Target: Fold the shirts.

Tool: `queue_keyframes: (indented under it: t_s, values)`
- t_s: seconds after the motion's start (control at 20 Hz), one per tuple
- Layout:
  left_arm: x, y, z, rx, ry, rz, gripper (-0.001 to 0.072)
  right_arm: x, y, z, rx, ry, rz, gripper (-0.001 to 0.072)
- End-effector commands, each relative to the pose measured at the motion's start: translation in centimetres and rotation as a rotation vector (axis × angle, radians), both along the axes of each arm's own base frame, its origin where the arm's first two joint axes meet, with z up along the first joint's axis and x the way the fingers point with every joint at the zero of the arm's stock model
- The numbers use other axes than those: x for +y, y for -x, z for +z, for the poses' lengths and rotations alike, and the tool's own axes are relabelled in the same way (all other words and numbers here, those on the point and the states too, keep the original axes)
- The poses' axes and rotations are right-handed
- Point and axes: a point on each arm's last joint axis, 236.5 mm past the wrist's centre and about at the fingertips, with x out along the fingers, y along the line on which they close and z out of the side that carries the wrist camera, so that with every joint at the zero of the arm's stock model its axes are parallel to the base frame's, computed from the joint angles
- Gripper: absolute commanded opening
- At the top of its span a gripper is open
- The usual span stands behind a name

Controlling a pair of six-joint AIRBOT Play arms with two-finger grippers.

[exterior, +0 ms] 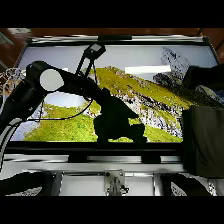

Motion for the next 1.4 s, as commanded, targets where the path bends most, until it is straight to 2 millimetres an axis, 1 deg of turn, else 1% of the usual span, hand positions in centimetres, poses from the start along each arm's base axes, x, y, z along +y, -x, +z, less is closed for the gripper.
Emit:
queue_keyframes:
  t_s: [0.0, 0.05, 0.1, 0.15, 0.2, 0.25, 0.3, 0.35, 0.4, 0.45, 0.55, 0.6, 0.7, 0.8, 0.9, 0.95, 1.0, 1.05, 1.1, 1.15, 1.2, 1.3, 1.35]
  values:
    - [4.0, 0.1, -3.1, 0.124, -0.062, 0.108, 0.0608, 0.5, 2.3, -7.0, 0.222, 0.024, 0.069, 0.0684]
    - [6.4, -0.3, -2.9, 0.145, -0.078, 0.148, 0.061, 0.4, 3.3, -9.5, 0.297, 0.038, 0.086, 0.0684]
    - [8.9, -0.2, -3.6, 0.195, -0.107, 0.186, 0.061, 0.5, 4.3, -11.8, 0.366, 0.038, 0.099, 0.0684]
    - [11.0, 0.9, -4.9, 0.274, -0.132, 0.21, 0.0614, 1.0, 5.6, -14.2, 0.442, 0.009, 0.116, 0.0684]
    - [12.1, 2.4, -6.5, 0.351, -0.133, 0.194, 0.0627, 1.9, 7.0, -16.3, 0.51, -0.05, 0.13, 0.0684]
    - [12.3, 4.3, -8.4, 0.434, -0.103, 0.178, 0.0674, 2.9, 8.3, -18.3, 0.573, -0.135, 0.132, 0.0684]
    - [12.1, 6.3, -10.5, 0.512, -0.066, 0.167, 0.0676, 3.9, 9.2, -19.9, 0.613, -0.222, 0.128, 0.0684]
    - [11.8, 7.7, -12.4, 0.567, -0.038, 0.166, 0.0676, 4.9, 9.9, -21.1, 0.637, -0.305, 0.119, 0.0684]
    - [11.1, 8.7, -14.2, 0.614, 0.003, 0.186, 0.0677, 5.5, 10.1, -22.1, 0.645, -0.356, 0.1, 0.0684]
    - [9.6, 9.3, -15.6, 0.641, 0.072, 0.205, 0.068, 5.8, 10.2, -23.0, 0.645, -0.377, 0.084, 0.0684]
    - [6.5, 8.8, -17.2, 0.632, 0.211, 0.258, 0.0682, 6.1, 10.4, -24.4, 0.641, -0.397, 0.057, 0.0684]
    - [5.4, 8.7, -17.7, 0.628, 0.243, 0.267, 0.0682, 6.2, 10.5, -24.8, 0.645, -0.405, 0.05, 0.0684]
    - [3.5, 9.2, -18.9, 0.641, 0.242, 0.251, 0.0682, 6.3, 11.0, -25.4, 0.661, -0.412, 0.033, 0.0684]
    - [2.5, 9.5, -20.4, 0.646, 0.219, 0.248, 0.068, 6.4, 11.0, -25.7, 0.659, -0.42, 0.02, 0.0684]
    - [2.4, 9.1, -21.5, 0.641, 0.209, 0.264, 0.0661, 7.5, 10.5, -25.9, 0.635, -0.475, 0.011, 0.0683]
    - [2.5, 8.7, -21.6, 0.632, 0.212, 0.275, 0.0608, 8.1, 10.3, -26.2, 0.621, -0.487, 0.014, 0.0683]
    - [2.6, 8.3, -21.6, 0.621, 0.217, 0.285, 0.0435, 8.7, 10.2, -26.7, 0.609, -0.48, 0.026, 0.0683]
    - [2.7, 8.0, -21.4, 0.616, 0.222, 0.29, 0.034, 9.4, 10.3, -27.2, 0.598, -0.468, 0.046, 0.0683]
    - [2.8, 7.5, -21.2, 0.607, 0.227, 0.29, 0.0283, 10.1, 10.4, -27.7, 0.596, -0.458, 0.065, 0.0683]
    - [2.8, 7.2, -20.9, 0.596, 0.23, 0.282, 0.0141, 10.8, 10.4, -28.3, 0.598, -0.447, 0.083, 0.0683]
    - [2.8, 6.9, -20.4, 0.577, 0.231, 0.252, 0.0035, 11.5, 10.3, -28.9, 0.603, -0.442, 0.086, 0.0683]
    - [2.6, 6.5, -19.1, 0.556, 0.234, 0.193, 0.0034, 12.7, 10.6, -30.3, 0.643, -0.44, 0.091, 0.0669]
    - [2.5, 6.4, -18.3, 0.546, 0.237, 0.162, 0.0034, 13.2, 11.2, -31.1, 0.678, -0.438, 0.1, 0.0481]
